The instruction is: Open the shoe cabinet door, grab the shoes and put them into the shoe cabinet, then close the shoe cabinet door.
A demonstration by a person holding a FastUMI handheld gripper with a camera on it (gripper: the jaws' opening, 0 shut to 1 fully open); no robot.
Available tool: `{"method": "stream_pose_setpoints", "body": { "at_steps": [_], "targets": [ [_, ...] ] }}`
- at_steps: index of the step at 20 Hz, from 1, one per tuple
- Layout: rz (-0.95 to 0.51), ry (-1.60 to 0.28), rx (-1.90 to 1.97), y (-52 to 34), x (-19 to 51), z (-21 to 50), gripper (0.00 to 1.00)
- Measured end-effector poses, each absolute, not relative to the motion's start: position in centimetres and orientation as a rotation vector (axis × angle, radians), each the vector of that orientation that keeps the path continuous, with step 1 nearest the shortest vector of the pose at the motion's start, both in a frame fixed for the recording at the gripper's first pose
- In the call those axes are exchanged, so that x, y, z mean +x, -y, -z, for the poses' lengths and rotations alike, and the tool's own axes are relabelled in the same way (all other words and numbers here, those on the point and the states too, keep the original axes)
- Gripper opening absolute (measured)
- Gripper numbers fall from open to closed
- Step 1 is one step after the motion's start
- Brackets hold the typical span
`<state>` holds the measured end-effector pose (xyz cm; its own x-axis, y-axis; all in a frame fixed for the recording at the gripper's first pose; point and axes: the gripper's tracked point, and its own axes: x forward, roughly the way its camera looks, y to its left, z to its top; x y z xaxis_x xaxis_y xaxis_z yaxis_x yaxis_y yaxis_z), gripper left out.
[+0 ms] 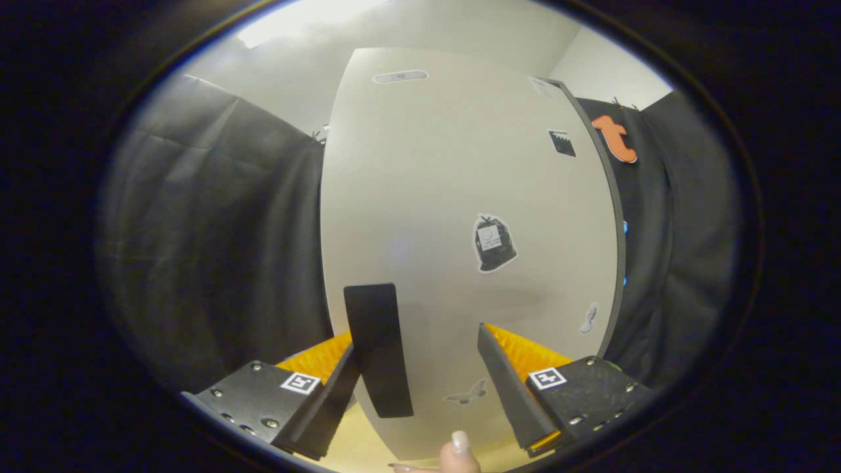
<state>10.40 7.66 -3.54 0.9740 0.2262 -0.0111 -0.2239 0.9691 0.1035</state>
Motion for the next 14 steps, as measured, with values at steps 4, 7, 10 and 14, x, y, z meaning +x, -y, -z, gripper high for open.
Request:
{"method": "stream_pose_setpoints", "body": {
  "at_steps": [4, 7, 10, 14],
  "targets": [
    [-0.205, -0.023, 0.106, -9.1, 12.9, 4.0, 1.0],
    [-0.194, -0.019, 0.098, -10.2, 14.6, 4.3, 0.99],
    [-0.182, -0.015, 0.083, -11.1, 16.0, 4.6, 0.99],
    [-0.142, -0.009, 0.062, -11.5, 18.0, 4.6, 0.99]
  ]
}}
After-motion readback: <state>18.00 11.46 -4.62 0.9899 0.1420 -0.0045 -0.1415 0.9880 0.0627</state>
